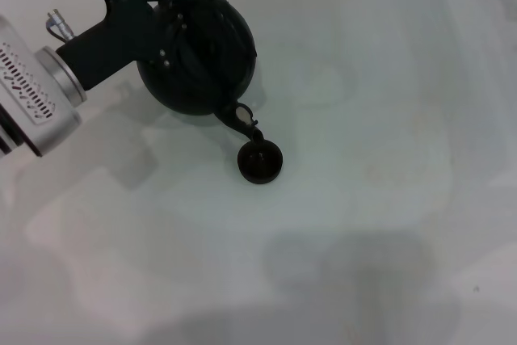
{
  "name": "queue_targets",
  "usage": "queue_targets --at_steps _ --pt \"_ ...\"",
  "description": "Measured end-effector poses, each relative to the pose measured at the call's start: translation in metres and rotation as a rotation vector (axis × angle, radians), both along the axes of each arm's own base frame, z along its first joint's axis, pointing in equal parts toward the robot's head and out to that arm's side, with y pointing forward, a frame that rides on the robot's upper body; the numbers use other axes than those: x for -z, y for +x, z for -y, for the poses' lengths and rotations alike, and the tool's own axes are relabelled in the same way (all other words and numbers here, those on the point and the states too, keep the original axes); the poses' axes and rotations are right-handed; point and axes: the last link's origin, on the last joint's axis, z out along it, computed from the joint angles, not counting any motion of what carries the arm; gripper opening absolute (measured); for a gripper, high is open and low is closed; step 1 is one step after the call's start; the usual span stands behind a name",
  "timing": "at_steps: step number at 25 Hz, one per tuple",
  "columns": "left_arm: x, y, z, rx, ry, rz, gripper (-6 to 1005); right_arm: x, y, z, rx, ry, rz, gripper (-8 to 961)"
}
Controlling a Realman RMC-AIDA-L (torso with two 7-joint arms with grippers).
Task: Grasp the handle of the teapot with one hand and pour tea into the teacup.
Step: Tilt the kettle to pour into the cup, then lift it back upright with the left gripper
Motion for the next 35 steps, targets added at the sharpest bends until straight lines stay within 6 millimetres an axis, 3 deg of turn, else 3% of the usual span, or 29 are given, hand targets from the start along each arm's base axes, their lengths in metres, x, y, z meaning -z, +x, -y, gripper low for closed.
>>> queue_targets --at_steps 35 --pt "0.0065 0.0073 0.0016 0.076 0.012 -0.053 96 -0.0046 0.0025 0.0004 0.008 0.018 -0.005 812"
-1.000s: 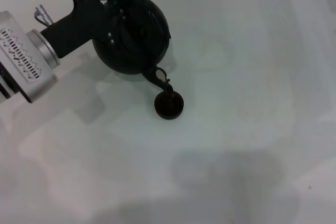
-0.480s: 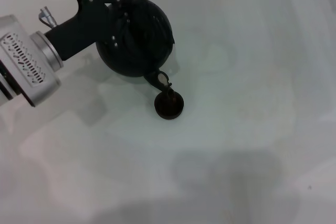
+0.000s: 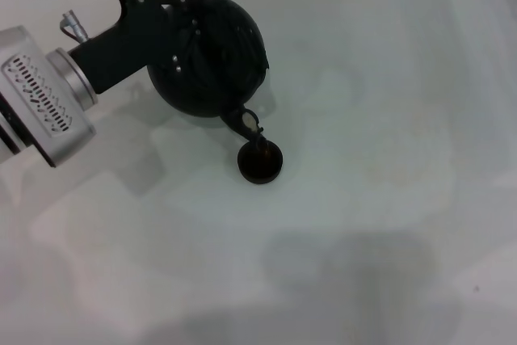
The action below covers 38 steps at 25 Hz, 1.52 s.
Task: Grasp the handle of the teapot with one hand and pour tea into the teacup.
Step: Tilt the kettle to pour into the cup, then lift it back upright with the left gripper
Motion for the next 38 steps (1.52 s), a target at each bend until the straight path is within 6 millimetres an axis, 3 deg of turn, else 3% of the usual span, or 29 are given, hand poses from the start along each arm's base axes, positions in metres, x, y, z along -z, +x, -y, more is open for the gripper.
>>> queue_targets --at_steps 17,38 --pt "-0.001 -0.002 0.001 -0.011 0.003 0.012 96 -0.001 0.000 0.000 0.001 0.006 -0.003 811" --pt "-0.001 -0.007 0.013 -0.151 -0.048 0.226 95 0.000 0.006 0.004 0.023 -0.006 0.003 812"
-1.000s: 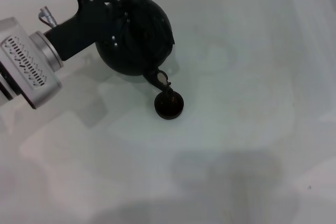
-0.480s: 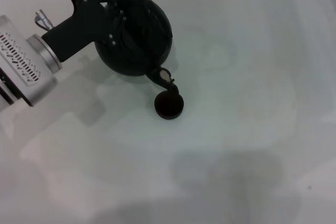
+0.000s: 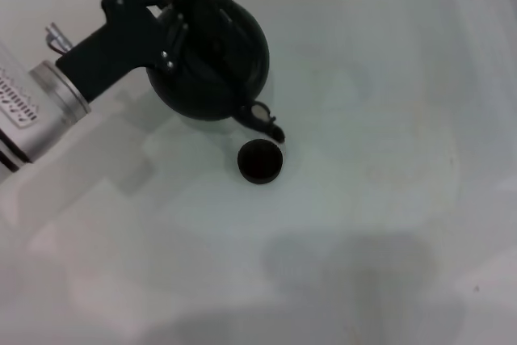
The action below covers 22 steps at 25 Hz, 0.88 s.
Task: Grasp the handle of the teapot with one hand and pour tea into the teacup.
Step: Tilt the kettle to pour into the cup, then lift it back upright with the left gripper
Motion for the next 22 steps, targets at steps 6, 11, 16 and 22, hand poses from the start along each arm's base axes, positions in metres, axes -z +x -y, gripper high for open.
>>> queue_targets --at_steps 6,11,16,22 --pt "-0.006 -0.012 0.012 -0.102 0.048 0.131 95 0.001 0.003 0.003 0.006 -0.005 0.004 812" --pt "-0.010 -0.024 0.022 -0.208 0.102 0.239 97 0.001 0.005 0.005 0.011 -0.005 0.003 811" --pt "-0.011 -0.037 0.034 -0.336 0.145 0.378 95 0.001 0.005 0.005 0.010 -0.008 0.005 811" --pt "-0.011 -0.048 0.045 -0.469 0.146 0.549 97 0.001 0.005 0.005 0.008 -0.009 0.006 811"
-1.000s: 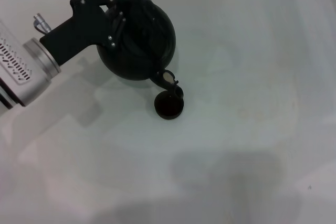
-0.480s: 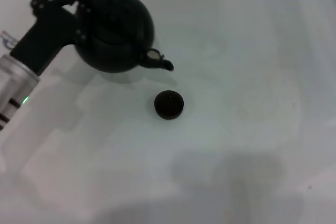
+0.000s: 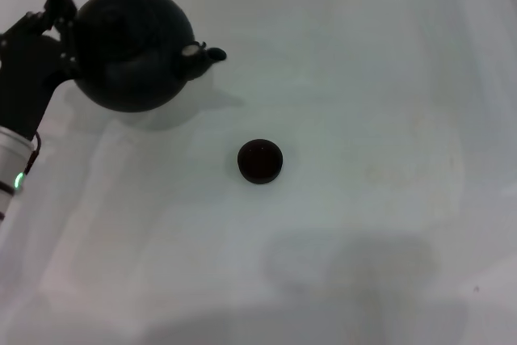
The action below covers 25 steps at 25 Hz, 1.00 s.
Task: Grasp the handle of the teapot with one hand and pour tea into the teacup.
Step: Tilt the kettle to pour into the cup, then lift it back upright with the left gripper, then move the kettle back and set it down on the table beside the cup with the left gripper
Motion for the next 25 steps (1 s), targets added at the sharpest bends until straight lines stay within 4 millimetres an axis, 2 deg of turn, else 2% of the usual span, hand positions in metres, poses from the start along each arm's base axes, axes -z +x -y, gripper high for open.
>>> queue_targets --at_steps 14,25 --pt "0.011 -0.020 0.026 -0.144 -0.022 0.090 95 -0.003 -0.002 -0.004 -0.005 0.014 -0.004 811" --pt "0.018 -0.027 0.031 -0.205 -0.047 0.099 117 -0.004 -0.002 -0.003 -0.001 0.017 -0.006 812"
